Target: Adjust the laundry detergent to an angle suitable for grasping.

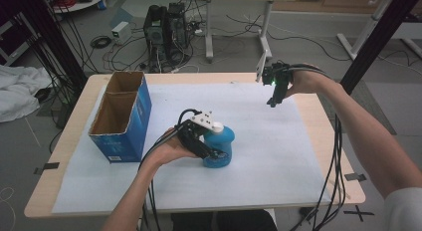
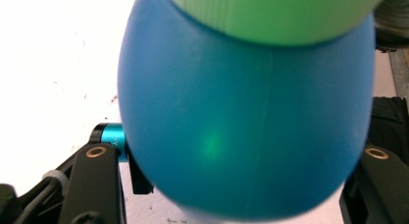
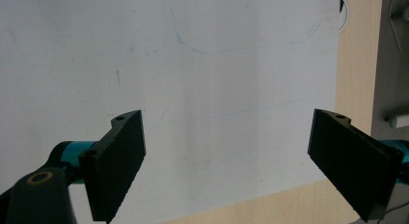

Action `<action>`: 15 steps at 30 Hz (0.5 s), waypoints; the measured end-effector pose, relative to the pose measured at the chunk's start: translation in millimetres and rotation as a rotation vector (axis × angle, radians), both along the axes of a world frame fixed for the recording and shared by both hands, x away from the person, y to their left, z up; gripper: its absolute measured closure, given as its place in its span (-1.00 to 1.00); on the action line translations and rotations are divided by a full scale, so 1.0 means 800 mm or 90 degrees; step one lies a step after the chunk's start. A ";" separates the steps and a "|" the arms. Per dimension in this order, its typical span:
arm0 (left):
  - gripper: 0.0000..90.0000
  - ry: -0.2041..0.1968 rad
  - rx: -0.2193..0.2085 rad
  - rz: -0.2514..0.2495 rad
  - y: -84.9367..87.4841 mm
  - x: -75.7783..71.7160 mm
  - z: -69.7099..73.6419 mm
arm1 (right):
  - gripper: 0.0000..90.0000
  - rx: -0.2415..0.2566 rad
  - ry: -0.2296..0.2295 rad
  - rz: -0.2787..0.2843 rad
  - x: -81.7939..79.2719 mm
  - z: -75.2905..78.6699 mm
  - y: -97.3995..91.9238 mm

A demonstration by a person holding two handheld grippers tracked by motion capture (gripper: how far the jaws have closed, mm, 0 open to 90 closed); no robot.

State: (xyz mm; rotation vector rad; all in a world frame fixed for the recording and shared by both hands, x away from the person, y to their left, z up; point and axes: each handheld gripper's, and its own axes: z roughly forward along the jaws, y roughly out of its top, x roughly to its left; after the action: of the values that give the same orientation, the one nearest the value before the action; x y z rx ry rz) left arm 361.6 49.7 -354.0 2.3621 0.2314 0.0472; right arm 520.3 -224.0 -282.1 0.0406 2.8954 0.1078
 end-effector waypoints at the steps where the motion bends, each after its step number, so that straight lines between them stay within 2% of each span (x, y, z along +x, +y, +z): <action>1: -0.21 0.002 0.006 0.003 0.001 0.000 0.000 | -0.73 -0.001 0.000 0.000 0.000 0.000 0.000; 3: -0.21 0.002 0.011 0.005 0.002 -0.001 0.000 | -0.73 0.004 0.002 -0.009 -0.001 -0.001 0.000; 5: -0.21 0.000 0.014 0.002 0.003 -0.001 0.000 | -0.73 -0.003 0.000 0.002 0.000 0.000 0.000; 7: -0.21 0.002 0.010 0.008 0.005 -0.001 0.001 | -0.73 0.004 0.002 -0.009 -0.001 0.000 0.001; 8: -0.24 0.002 0.012 0.009 0.005 -0.001 0.001 | -0.73 -0.001 0.002 0.004 0.000 0.000 0.001; 11: -0.28 0.000 0.025 0.013 0.007 -0.001 0.004 | -0.73 0.002 0.002 -0.004 -0.001 0.000 0.001; 12: -0.28 -0.001 0.019 0.015 0.007 -0.002 0.003 | -0.73 0.001 0.002 -0.003 -0.001 0.000 0.002; 15: -0.28 -0.001 0.026 0.012 0.009 -0.002 0.006 | -0.73 0.001 0.001 -0.002 -0.002 0.001 0.002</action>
State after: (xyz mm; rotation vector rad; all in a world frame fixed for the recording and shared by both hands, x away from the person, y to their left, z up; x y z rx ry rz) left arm 359.9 57.2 -349.2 2.4000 0.2539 0.0629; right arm 519.0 -222.5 -281.7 0.0446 2.8966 0.1089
